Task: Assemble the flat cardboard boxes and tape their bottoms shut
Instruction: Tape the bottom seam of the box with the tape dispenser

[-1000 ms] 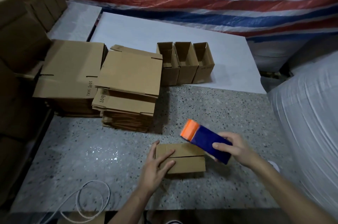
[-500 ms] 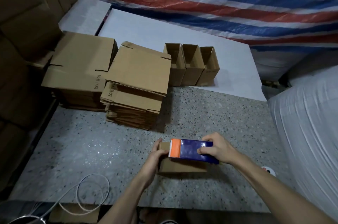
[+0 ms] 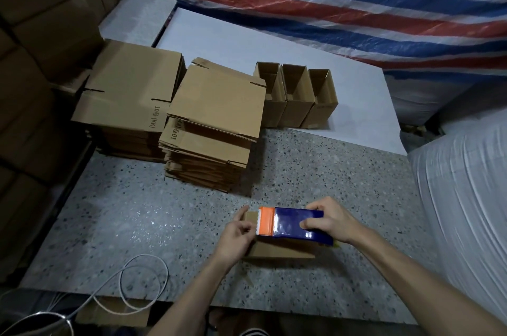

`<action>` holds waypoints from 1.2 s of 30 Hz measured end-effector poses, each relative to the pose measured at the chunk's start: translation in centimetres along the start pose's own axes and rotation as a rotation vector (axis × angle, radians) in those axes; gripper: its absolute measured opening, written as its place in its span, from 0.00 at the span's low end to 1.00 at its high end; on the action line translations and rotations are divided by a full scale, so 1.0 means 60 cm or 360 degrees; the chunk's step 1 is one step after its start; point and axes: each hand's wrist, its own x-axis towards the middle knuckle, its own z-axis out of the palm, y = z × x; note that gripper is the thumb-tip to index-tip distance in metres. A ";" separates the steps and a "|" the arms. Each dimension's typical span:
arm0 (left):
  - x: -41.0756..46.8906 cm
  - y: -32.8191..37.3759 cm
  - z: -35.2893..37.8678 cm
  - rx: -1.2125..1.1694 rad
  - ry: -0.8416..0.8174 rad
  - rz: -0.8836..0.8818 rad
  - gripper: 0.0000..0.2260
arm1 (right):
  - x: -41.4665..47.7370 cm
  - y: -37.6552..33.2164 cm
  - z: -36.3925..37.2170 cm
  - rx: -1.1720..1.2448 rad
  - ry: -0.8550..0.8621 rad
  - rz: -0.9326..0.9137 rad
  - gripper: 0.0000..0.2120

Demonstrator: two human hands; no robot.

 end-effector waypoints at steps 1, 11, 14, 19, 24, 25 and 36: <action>-0.002 0.002 0.001 0.0056 0.0042 0.0024 0.07 | 0.001 -0.002 -0.001 -0.0021 -0.0017 -0.0007 0.18; -0.034 -0.012 -0.022 -0.0072 0.0385 0.0246 0.10 | 0.000 -0.023 -0.008 -0.0165 -0.0128 -0.0027 0.22; -0.042 -0.035 -0.037 -0.0243 0.0568 0.0148 0.11 | 0.007 -0.033 -0.006 -0.0189 -0.0163 -0.0034 0.20; -0.043 -0.062 -0.030 -0.0503 0.0685 -0.0152 0.07 | 0.015 -0.051 -0.005 -0.0234 -0.0208 -0.0023 0.15; -0.019 -0.080 -0.016 -0.0481 0.0681 -0.0282 0.05 | 0.023 -0.059 0.005 -0.0345 -0.0204 -0.0014 0.14; -0.012 -0.079 -0.016 -0.0464 0.0682 -0.0280 0.06 | 0.024 -0.059 0.007 -0.0359 -0.0191 -0.0002 0.14; -0.008 -0.097 -0.067 0.0741 -0.0017 -0.0417 0.10 | 0.035 -0.058 0.021 -0.0524 -0.0136 0.0058 0.13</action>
